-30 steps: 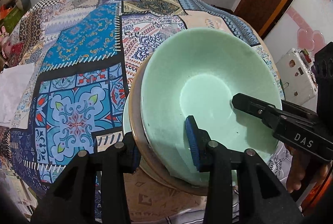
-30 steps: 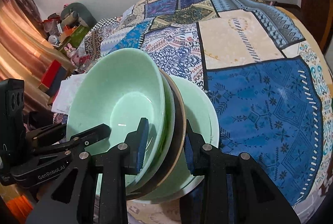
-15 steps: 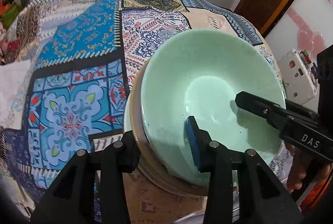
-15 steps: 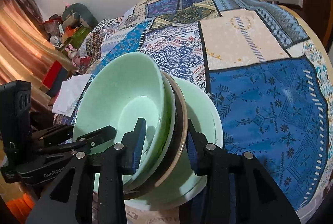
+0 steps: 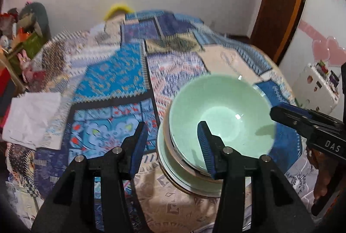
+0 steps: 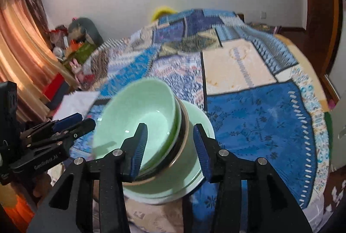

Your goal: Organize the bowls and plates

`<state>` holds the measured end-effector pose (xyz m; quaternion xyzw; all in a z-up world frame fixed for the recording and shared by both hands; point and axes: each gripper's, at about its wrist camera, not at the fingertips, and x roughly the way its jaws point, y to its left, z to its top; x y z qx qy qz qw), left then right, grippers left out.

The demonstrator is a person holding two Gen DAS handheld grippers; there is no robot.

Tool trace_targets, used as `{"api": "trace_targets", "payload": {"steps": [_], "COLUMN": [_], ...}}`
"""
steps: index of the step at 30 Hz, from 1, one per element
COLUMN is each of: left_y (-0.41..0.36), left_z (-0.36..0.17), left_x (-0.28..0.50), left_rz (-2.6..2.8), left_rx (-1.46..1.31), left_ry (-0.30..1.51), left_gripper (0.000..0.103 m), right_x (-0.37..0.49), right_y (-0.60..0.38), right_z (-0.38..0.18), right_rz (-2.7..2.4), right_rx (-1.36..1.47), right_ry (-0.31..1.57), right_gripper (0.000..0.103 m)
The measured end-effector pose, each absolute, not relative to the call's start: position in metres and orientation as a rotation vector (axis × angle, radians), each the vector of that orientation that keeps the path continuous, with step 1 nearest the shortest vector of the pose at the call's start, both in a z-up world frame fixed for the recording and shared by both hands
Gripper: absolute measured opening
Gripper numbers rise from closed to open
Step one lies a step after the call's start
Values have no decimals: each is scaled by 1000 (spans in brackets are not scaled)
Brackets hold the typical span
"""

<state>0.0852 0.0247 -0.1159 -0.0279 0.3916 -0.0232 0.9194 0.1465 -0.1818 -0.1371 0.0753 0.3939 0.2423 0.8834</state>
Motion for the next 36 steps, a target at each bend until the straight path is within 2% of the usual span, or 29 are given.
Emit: {"api": "trace_targets", "payload": {"steps": [3,8,10,11,14,15,18,22,27,36], "left_y": [25,21,20,19,17,15,13,11,9,10], "left_z": [-90,-48,-34,-28,-13,-9,-1,3,4,-1], "left_x": [64,27,12,5,-16,-23,-37,-50,-63,-67], "left_rz": [-46,-56,-72,-76,-62,-60,-64,-41,-22,-14], "left_rx": [-68,-72,-80,-80,-71,-67,-60,-53,-44,-34], "left_ry": [715,568,519,493,406,378,327,269,226,207], "left_gripper": [56,60,61,62,72,74,89,99,103,103], "right_x": [126,88,73,66,48,41,28,17,11,10], "right_y": [-187,-187,-187,-188,-188,-188,-187,-187,-187,-185], "right_z": [-110,-68,-55,-49,-37,-34,-29,-26,-24,-30], "right_rz": [511,523,525,524,529,529,530,533,525,522], "right_rx": [150,107,100,100,90,88,78,78,83,77], "right_ry": [731,566,504,472,406,383,338,291,252,248], "right_gripper": [46,52,62,64,68,73,79,91,103,103]}}
